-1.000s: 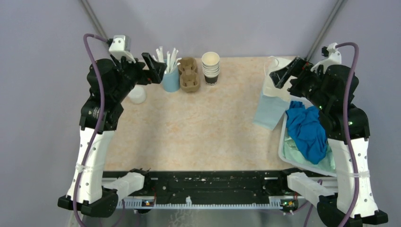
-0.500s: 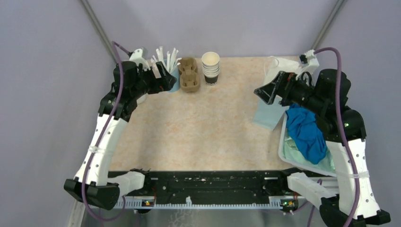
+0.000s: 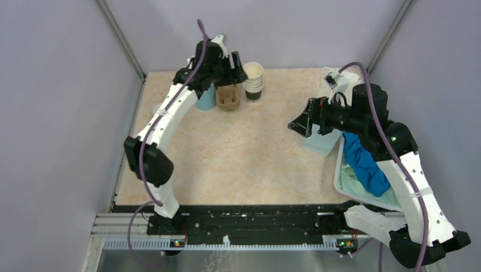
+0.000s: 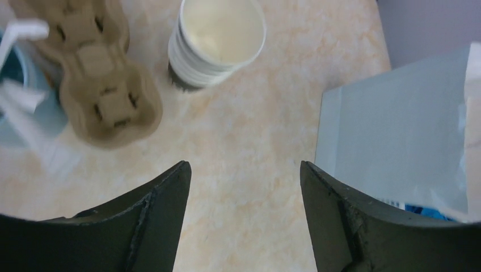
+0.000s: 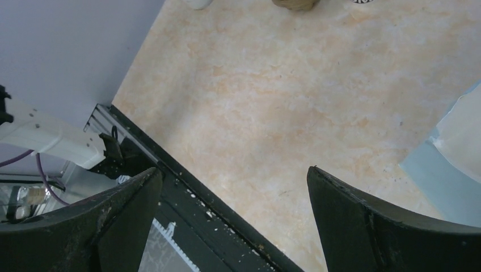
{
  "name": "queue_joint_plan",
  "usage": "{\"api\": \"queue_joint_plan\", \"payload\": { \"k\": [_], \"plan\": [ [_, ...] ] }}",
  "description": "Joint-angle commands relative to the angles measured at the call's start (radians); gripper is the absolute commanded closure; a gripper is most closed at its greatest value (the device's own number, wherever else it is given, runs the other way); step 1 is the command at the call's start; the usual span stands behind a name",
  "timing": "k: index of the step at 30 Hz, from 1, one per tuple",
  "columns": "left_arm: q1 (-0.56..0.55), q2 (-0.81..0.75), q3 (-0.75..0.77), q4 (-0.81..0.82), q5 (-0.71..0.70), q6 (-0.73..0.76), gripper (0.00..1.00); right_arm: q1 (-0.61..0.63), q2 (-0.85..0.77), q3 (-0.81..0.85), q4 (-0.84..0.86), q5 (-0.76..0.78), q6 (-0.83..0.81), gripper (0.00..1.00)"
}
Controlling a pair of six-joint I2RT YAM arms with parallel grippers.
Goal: Pack the takeout coffee
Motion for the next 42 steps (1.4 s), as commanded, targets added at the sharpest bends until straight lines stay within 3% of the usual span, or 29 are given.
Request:
{"api": "queue_joint_plan", "payload": {
  "k": [1,7,13,18,24,32,39,42],
  "plan": [
    [-0.036,0.211,0.322,-0.038,-0.167,0.000,0.25,0.011,0.008,0.010,0.035,0.001,0.020,0.01],
    [-0.044,0.428,0.570,-0.043,-0.326,-0.006,0.32,0.011,0.011,0.004,0.051,0.030,0.027,0.01],
    [-0.047,0.476,0.535,0.048,-0.336,-0.030,0.34,0.011,0.015,-0.010,0.051,0.056,0.002,0.01],
    [-0.048,0.510,0.538,0.078,-0.339,-0.029,0.44,0.011,0.015,-0.008,0.038,0.080,-0.011,0.01],
    [-0.048,0.541,0.543,0.085,-0.346,-0.020,0.48,0.011,0.013,-0.016,0.038,0.093,-0.020,0.01],
    [-0.050,0.567,0.559,0.089,-0.342,-0.010,0.67,0.011,0.015,-0.026,0.051,0.094,-0.019,0.01],
    [-0.052,0.583,0.583,0.087,-0.350,0.000,0.71,0.011,0.016,-0.029,0.050,0.093,-0.022,0.01],
    [-0.056,0.584,0.590,0.090,-0.359,0.007,0.81,0.011,0.016,-0.030,0.050,0.093,-0.023,0.01]
  ]
}}
